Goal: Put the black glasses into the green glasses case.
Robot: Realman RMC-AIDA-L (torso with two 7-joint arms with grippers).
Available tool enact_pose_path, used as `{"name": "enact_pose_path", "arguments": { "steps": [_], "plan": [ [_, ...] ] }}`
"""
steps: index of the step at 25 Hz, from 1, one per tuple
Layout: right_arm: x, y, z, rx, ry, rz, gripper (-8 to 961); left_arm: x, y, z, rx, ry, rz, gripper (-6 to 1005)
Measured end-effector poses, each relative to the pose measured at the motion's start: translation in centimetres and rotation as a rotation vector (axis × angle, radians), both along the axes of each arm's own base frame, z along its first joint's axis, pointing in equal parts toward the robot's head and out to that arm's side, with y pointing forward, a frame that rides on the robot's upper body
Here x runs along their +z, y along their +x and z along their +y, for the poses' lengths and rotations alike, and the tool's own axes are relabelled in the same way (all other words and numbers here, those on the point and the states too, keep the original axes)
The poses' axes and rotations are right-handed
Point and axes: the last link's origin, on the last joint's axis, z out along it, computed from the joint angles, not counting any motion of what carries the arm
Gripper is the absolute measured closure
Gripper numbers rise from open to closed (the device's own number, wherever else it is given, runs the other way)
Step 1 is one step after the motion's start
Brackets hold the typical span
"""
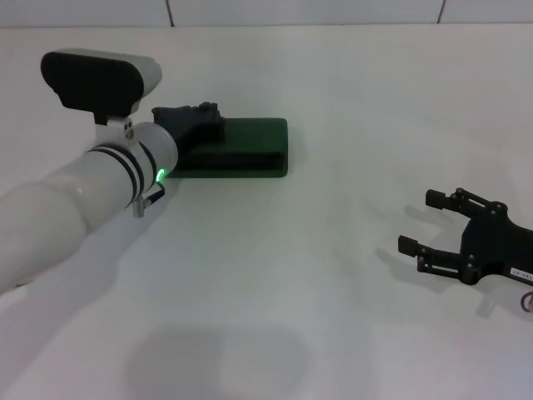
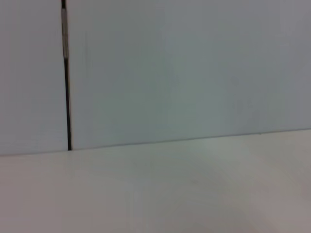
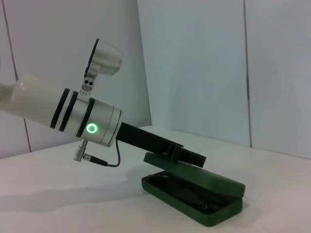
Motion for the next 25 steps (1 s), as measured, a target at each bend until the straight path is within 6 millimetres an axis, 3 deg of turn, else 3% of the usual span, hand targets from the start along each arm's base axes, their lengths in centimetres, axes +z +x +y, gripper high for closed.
{"name": "enact_pose_path", "arguments": {
  "steps": [10,15,21,25],
  "plan": [
    [0.0,0.0,0.0,-0.002,-0.001,0.002,95,-0.2,0.1,-0.2,-0.010,0.013,0.008,965],
    [0.0,0.0,0.0,-0.002,-0.002,0.004,95,0.0,1.6,0.1,0.004,-0.041,-0.087,965],
    [0.1,-0.1,0.1,-0.004,0.003,0.008,95,2.2,3.8,1.6,0.004,-0.164,-0.246,964],
    [0.2,-0.1,0.2,-0.006,0.009,0.010,95,4.1,4.8,1.9,-0.091,-0.240,-0.431,964]
  ]
}}
